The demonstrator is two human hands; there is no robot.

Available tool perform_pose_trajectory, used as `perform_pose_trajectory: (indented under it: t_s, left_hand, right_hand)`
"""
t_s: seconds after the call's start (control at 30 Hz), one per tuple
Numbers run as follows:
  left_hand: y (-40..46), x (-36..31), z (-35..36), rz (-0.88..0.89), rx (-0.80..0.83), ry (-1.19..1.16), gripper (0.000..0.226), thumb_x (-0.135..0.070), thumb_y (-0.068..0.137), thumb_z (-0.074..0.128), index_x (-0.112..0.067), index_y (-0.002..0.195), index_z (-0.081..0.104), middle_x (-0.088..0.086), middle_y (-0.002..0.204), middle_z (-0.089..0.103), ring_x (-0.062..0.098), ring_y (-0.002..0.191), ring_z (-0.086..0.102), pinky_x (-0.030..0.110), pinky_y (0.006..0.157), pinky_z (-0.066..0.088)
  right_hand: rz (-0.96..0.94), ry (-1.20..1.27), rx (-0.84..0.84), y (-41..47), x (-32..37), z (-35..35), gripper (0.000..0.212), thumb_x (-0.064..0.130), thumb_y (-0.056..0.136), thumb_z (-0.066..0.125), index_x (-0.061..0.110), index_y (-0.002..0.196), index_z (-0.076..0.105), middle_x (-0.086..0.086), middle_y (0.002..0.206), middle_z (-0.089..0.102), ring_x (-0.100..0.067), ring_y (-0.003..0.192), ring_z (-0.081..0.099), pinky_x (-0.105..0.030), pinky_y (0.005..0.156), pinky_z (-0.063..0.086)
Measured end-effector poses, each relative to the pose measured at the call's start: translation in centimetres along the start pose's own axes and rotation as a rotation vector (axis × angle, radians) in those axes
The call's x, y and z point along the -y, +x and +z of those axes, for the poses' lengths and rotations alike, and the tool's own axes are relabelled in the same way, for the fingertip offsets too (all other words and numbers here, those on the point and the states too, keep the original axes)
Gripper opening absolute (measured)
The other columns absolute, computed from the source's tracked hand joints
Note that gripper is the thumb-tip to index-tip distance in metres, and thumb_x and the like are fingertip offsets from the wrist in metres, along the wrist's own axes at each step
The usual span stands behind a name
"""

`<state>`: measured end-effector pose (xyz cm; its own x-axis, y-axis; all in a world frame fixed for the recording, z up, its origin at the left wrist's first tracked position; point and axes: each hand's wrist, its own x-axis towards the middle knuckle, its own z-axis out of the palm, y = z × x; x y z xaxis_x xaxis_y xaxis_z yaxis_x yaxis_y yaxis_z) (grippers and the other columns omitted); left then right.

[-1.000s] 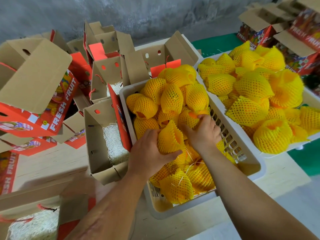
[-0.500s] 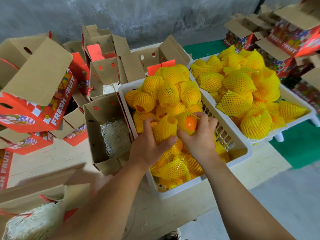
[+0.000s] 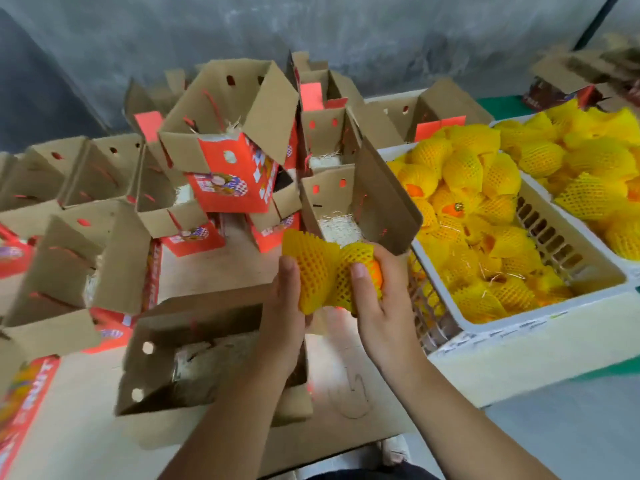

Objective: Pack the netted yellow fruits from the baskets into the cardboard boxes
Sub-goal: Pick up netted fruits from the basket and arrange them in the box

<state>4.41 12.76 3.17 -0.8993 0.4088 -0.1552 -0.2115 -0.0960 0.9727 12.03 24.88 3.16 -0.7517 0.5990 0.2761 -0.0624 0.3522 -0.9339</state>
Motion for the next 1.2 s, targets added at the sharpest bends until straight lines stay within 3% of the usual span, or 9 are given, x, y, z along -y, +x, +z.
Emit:
perform_pose_trajectory:
  t_s: [0.1, 0.17, 0.23, 0.37, 0.53, 0.7, 0.9, 1.07, 1.2]
  left_hand:
    - [-1.7, 0.9, -7.3, -0.018, -0.043, 0.079, 0.095, -0.103, 0.061, 0.048, -0.046, 0.136, 0.058, -0.025, 0.120, 0.071, -0.007, 0.105, 0.067, 0.011, 0.081, 0.054]
    - [-2.6, 1.5, -11.1, -0.066, -0.099, 0.093, 0.068, -0.099, 0.061, 0.057, -0.065, 0.120, 0.057, -0.036, 0.121, 0.066, -0.007, 0.116, 0.063, 0.019, 0.096, 0.051]
    - [-3.5, 2.2, -14.2, -0.116, -0.137, 0.050, 0.075, -0.094, 0.055, 0.070, -0.061, 0.120, 0.054, -0.033, 0.116, 0.068, -0.003, 0.112, 0.067, 0.031, 0.097, 0.054]
    - [-5.2, 2.1, -18.7, -0.121, -0.184, 0.091, 0.081, -0.084, 0.055, 0.080, -0.050, 0.123, 0.055, -0.026, 0.109, 0.070, -0.001, 0.097, 0.071, 0.023, 0.069, 0.060]
    - [-3.6, 2.5, -22.5, -0.248, -0.254, 0.247, 0.073, -0.048, 0.072, 0.088, -0.027, 0.130, 0.049, -0.001, 0.128, 0.058, 0.018, 0.107, 0.066, 0.050, 0.081, 0.064]
    - [0.0, 3.6, -23.3, -0.153, 0.107, 0.940, 0.076, -0.054, 0.083, 0.079, -0.033, 0.140, 0.033, 0.002, 0.130, 0.028, 0.022, 0.117, 0.042, 0.043, 0.105, 0.045]
    - [2.9, 4.5, -24.3, 0.006, 0.762, 1.729, 0.046, -0.040, 0.103, 0.058, -0.030, 0.140, 0.033, 0.014, 0.141, 0.028, 0.038, 0.085, 0.056, 0.042, 0.076, 0.052]
    - [3.7, 5.6, -22.8, -0.120, 0.848, 2.172, 0.067, -0.003, 0.099, 0.051, -0.032, 0.154, 0.027, 0.013, 0.158, 0.013, 0.047, 0.116, 0.060, 0.044, 0.069, 0.049]
    - [3.3, 6.9, -21.6, -0.117, 0.828, 2.317, 0.064, -0.017, 0.103, 0.049, -0.026, 0.160, 0.022, 0.012, 0.166, 0.000, 0.041, 0.132, 0.053, 0.041, 0.075, 0.050]
  right_hand:
    - [0.047, 0.021, 0.069, -3.6, 0.6, 6.4, 0.032, 0.047, 0.106, 0.040, 0.035, 0.133, 0.052, 0.012, 0.123, 0.055, -0.015, 0.124, 0.052, -0.035, 0.102, 0.046]
    - [0.055, 0.025, 0.083, -5.5, 0.7, 10.0, 0.037, 0.045, 0.107, 0.038, 0.026, 0.135, 0.053, 0.009, 0.124, 0.055, -0.015, 0.125, 0.051, -0.032, 0.104, 0.043]
    - [0.019, -0.013, 0.112, -6.8, 0.7, 12.7, 0.036, 0.038, 0.108, 0.038, 0.019, 0.133, 0.055, 0.008, 0.120, 0.057, -0.014, 0.120, 0.053, -0.029, 0.102, 0.042]
    - [0.014, -0.105, 0.211, -8.4, 0.0, 15.3, 0.034, 0.039, 0.106, 0.046, 0.022, 0.135, 0.054, 0.002, 0.124, 0.057, -0.016, 0.122, 0.052, -0.035, 0.105, 0.042]
    - [0.058, -0.291, 0.221, -8.7, -0.2, 15.7, 0.050, 0.050, 0.101, 0.052, 0.022, 0.142, 0.049, -0.004, 0.131, 0.051, -0.012, 0.124, 0.047, -0.019, 0.103, 0.033]
    - [0.080, -0.361, 0.266, -8.6, -0.3, 15.8, 0.056, 0.053, 0.098, 0.051, 0.025, 0.146, 0.046, -0.004, 0.135, 0.048, -0.011, 0.124, 0.045, -0.026, 0.100, 0.039]
    - [0.059, -0.487, 0.325, -8.8, -0.9, 16.1, 0.052, 0.059, 0.100, 0.048, 0.039, 0.146, 0.039, 0.006, 0.141, 0.042, -0.014, 0.123, 0.049, -0.042, 0.093, 0.051]
    - [0.027, -0.546, 0.378, -9.1, -1.1, 15.8, 0.054, 0.066, 0.099, 0.044, 0.042, 0.147, 0.033, 0.007, 0.141, 0.041, -0.017, 0.117, 0.056, -0.042, 0.089, 0.057]
    - [0.031, -0.583, 0.407, -9.5, -0.9, 16.0, 0.056, 0.067, 0.099, 0.043, 0.041, 0.147, 0.033, 0.007, 0.142, 0.041, -0.022, 0.117, 0.059, -0.044, 0.086, 0.058]
